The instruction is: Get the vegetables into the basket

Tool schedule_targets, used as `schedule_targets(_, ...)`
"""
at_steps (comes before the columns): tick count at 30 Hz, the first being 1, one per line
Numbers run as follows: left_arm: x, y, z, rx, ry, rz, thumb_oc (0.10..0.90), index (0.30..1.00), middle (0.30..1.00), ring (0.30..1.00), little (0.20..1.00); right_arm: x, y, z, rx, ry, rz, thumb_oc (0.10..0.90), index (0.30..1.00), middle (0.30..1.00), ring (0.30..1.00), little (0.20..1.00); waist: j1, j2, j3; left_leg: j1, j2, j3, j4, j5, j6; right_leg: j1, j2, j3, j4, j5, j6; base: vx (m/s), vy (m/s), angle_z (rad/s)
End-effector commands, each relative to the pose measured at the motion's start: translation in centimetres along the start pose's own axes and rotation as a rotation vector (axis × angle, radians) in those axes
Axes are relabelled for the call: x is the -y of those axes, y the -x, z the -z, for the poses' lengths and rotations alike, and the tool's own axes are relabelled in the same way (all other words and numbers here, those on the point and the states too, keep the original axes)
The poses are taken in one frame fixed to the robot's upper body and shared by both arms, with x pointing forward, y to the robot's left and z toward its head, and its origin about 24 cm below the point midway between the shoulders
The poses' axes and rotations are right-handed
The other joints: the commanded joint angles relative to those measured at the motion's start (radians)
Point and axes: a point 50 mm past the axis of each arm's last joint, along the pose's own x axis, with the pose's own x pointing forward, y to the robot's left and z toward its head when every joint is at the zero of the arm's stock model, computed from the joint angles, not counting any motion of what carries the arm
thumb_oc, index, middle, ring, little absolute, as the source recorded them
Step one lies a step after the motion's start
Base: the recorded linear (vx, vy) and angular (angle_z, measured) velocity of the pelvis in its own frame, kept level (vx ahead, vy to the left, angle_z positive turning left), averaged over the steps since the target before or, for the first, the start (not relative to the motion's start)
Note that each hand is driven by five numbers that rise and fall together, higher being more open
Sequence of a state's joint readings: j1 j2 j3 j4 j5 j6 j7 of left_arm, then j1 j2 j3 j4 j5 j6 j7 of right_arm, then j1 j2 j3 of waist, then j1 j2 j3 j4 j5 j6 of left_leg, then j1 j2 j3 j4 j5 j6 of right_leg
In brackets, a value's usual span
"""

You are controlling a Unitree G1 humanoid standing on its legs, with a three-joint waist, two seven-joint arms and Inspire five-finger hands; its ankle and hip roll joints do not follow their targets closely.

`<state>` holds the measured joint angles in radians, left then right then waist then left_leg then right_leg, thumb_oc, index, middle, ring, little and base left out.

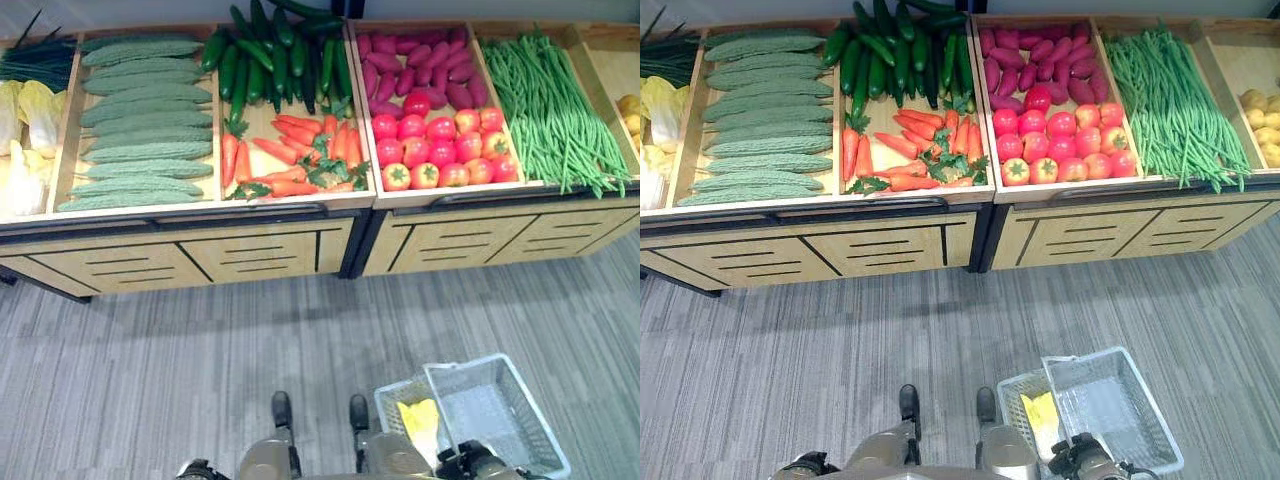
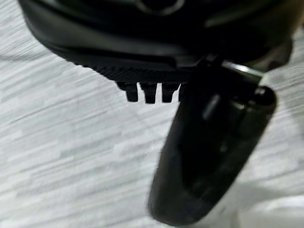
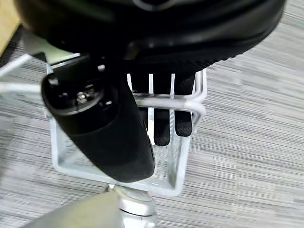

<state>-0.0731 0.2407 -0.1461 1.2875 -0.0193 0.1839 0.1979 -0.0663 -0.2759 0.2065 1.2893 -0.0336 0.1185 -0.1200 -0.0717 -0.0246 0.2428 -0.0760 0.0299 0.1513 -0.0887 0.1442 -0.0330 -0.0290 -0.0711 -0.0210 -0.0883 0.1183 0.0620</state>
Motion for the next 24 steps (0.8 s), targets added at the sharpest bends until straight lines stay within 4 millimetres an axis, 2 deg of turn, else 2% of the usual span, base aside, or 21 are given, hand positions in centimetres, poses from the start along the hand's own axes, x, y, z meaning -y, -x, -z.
schedule_targets(1, -0.9, -0.1, -0.6, 0.003, 0.009, -0.048, 0.900, 1.000, 1.000, 1.000, 1.000, 0.7, 0.0, -1.9, 0.064, 0.068, 0.019, 0.400, 0.300, 0.300, 0.300, 0.300, 0.000, -0.021, -0.015, -0.015, 0.058, -0.031, 0.051, -0.041, -0.052, -0.005, -0.030, 0.014, 0.060, -0.079, 0.071, 0.04, 0.085, -0.06)
schedule_targets(5, -1.9, 0.0, -2.6, 0.078, 0.049, -0.089, 0.900, 1.000, 1.000, 1.000, 1.000, 0.6, 0.0, -1.9, 0.071, 0.067, 0.023, 0.400, 0.300, 0.300, 0.300, 0.300, 0.003, -0.025, -0.023, 0.001, 0.050, -0.028, 0.030, -0.045, -0.048, -0.006, -0.037, 0.016, 0.054, -0.075, 0.080, 0.04, 0.050, -0.06)
schedule_targets(9, -3.8, 0.7, -6.6, 0.254, 0.097, -0.162, 0.900, 1.000, 1.000, 1.000, 1.000, 1.0, 0.0, -2.0, 0.080, 0.059, 0.039, 0.400, 0.300, 0.300, 0.300, 0.300, 0.001, -0.025, -0.029, 0.020, 0.044, -0.026, 0.024, -0.054, -0.046, -0.002, -0.043, 0.016, 0.053, -0.070, 0.089, 0.04, 0.047, -0.01)
schedule_targets(11, -6.0, 2.2, -10.2, 0.442, 0.152, -0.221, 0.900, 1.000, 1.000, 1.000, 1.000, 1.4, 0.0, -1.9, 0.090, 0.044, 0.050, 0.400, 0.300, 0.300, 0.300, 0.300, 0.001, -0.025, -0.033, 0.030, 0.041, -0.026, 0.023, -0.059, -0.045, 0.003, -0.044, 0.017, 0.053, -0.070, 0.093, 0.02, 0.023, -0.01)
schedule_targets(12, -6.0, 2.2, -10.2, 0.440, 0.152, -0.221, 0.900, 1.000, 1.000, 1.000, 1.000, 1.3, 0.0, -1.9, 0.089, 0.045, 0.049, 0.400, 0.300, 0.300, 0.300, 0.300, 0.000, -0.026, -0.033, 0.032, 0.041, -0.026, 0.023, -0.060, -0.045, 0.004, -0.044, 0.017, 0.053, -0.071, 0.093, 0.03, 0.030, -0.03)
schedule_targets(13, -8.7, 4.1, -12.2, 0.607, 0.220, -0.285, 0.900, 1.000, 1.000, 1.000, 1.000, 1.9, 0.0, -1.4, 0.094, 0.021, 0.061, 0.400, 0.300, 0.300, 0.300, 0.300, 0.001, -0.026, -0.036, 0.043, 0.039, -0.028, 0.024, -0.066, -0.045, 0.012, -0.046, 0.016, 0.053, -0.072, 0.095, 0.04, 0.021, -0.01)
schedule_targets(14, -10.1, 5.5, -12.8, 0.701, 0.261, -0.308, 0.900, 1.000, 1.000, 1.000, 1.000, 2.1, 0.1, -0.9, 0.090, 0.009, 0.063, 0.400, 0.300, 0.300, 0.300, 0.300, 0.004, -0.027, -0.038, 0.049, 0.037, -0.031, 0.024, -0.068, -0.045, 0.018, -0.047, 0.014, 0.054, -0.073, 0.096, 0.05, 0.027, -0.02)
schedule_targets(15, -10.9, 6.0, -12.5, 0.730, 0.282, -0.328, 0.900, 1.000, 1.000, 1.000, 1.000, 2.2, 0.1, -0.2, 0.078, 0.002, 0.060, 0.400, 0.300, 0.300, 0.300, 0.300, 0.004, -0.028, -0.043, 0.056, 0.035, -0.032, 0.024, -0.072, -0.045, 0.024, -0.048, 0.013, 0.053, -0.074, 0.097, 0.05, 0.019, -0.01)
schedule_targets(17, -13.4, 8.3, -12.9, 0.859, 0.329, -0.400, 0.900, 1.000, 1.000, 1.000, 1.000, 2.2, 0.1, 1.5, 0.033, -0.009, 0.041, 0.400, 0.300, 0.300, 0.300, 0.300, 0.007, -0.027, -0.064, 0.078, 0.033, -0.032, 0.022, -0.083, -0.045, 0.045, -0.050, 0.008, 0.048, -0.079, 0.100, 0.09, 0.035, 0.05)
schedule_targets(19, -13.7, 8.6, -12.8, 0.871, 0.341, -0.407, 0.900, 1.000, 1.000, 1.000, 1.000, 2.1, 0.2, 2.0, 0.016, -0.002, 0.033, 0.400, 0.300, 0.300, 0.300, 0.300, 0.006, -0.027, -0.071, 0.087, 0.033, -0.031, 0.021, -0.087, -0.044, 0.053, -0.051, 0.008, 0.044, -0.080, 0.101, 0.07, 0.021, 0.02)
schedule_targets(20, -15.2, 10.4, -13.6, 0.955, 0.320, -0.475, 0.900, 1.000, 1.000, 1.000, 1.000, 2.0, 0.2, 2.9, -0.013, 0.001, 0.020, 0.400, 0.300, 0.300, 0.300, 0.300, 0.005, -0.026, -0.088, 0.101, 0.031, -0.031, 0.018, -0.094, -0.044, 0.068, -0.053, 0.005, 0.037, -0.082, 0.102, 0.06, 0.011, -0.01)
schedule_targets(21, -15.3, 10.4, -13.6, 0.953, 0.319, -0.476, 0.900, 1.000, 1.000, 1.000, 1.000, 2.0, 0.2, 2.9, -0.013, 0.002, 0.019, 0.400, 0.300, 0.300, 0.300, 0.300, 0.004, -0.026, -0.087, 0.102, 0.031, -0.031, 0.019, -0.095, -0.044, 0.070, -0.053, 0.005, 0.036, -0.082, 0.102, 0.08, 0.018, 0.00)
schedule_targets(23, -16.5, 12.4, -14.2, 1.039, 0.290, -0.549, 0.900, 1.000, 1.000, 1.000, 1.000, 1.8, 0.3, 3.8, -0.036, 0.008, 0.010, 0.400, 0.300, 0.300, 0.300, 0.300, 0.001, -0.025, -0.100, 0.114, 0.030, -0.031, 0.016, -0.100, -0.045, 0.079, -0.052, 0.007, 0.033, -0.084, 0.102, 0.04, 0.009, 0.00)
schedule_targets(24, -16.8, 12.7, -14.3, 1.048, 0.283, -0.570, 0.900, 1.000, 1.000, 1.000, 1.000, 1.7, 0.3, 4.0, -0.042, 0.011, 0.008, 0.400, 0.300, 0.300, 0.300, 0.300, 0.001, -0.025, -0.104, 0.117, 0.030, -0.031, 0.016, -0.101, -0.045, 0.082, -0.052, 0.008, 0.032, -0.084, 0.103, 0.04, 0.005, 0.01)
